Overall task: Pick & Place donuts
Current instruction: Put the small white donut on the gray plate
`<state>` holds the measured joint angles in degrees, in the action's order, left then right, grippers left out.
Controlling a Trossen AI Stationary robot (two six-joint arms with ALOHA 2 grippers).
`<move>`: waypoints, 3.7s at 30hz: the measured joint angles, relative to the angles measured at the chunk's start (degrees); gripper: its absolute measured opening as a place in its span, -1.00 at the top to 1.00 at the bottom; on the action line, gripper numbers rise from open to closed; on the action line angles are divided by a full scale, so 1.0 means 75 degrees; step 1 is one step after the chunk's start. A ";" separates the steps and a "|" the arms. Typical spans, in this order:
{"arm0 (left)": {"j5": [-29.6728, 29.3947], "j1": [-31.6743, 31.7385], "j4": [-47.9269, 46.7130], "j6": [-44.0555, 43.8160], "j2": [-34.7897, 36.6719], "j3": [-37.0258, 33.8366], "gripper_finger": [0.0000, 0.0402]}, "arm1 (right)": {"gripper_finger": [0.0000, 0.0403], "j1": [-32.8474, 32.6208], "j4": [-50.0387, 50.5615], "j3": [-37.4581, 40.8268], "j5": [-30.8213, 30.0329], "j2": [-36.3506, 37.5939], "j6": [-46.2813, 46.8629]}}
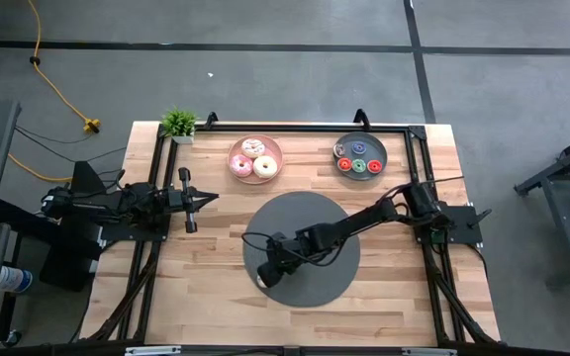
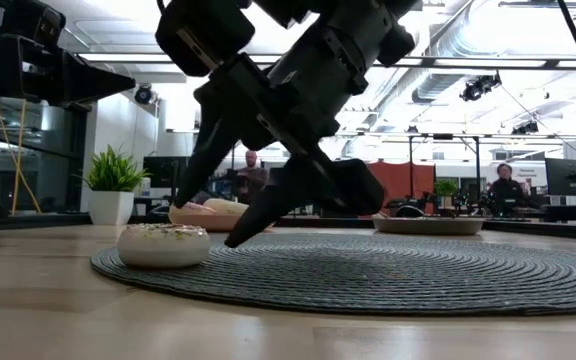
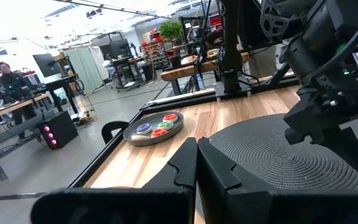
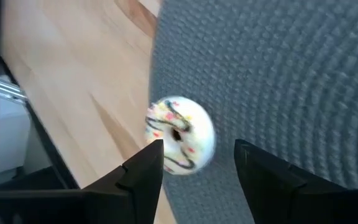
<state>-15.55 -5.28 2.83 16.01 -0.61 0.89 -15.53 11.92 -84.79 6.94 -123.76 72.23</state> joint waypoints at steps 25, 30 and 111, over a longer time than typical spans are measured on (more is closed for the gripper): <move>0.0000 0.0001 0.0000 0.0000 0.0001 -0.0001 1.00 | 0.07 0.0012 -0.0432 -0.0146 0.0202 -0.0402 0.0140; 0.0000 0.0000 0.0000 0.0000 0.0000 -0.0002 1.00 | 0.12 0.0012 -0.0326 -0.0154 0.0213 -0.0402 0.0133; -0.0012 0.0003 0.0000 0.0000 0.0001 0.0000 1.00 | 0.65 0.6575 0.3235 0.4276 -0.2245 0.5840 -0.3039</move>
<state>-15.64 -5.26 2.83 16.01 -0.60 0.89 33.79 36.18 -52.73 -9.90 -79.96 49.44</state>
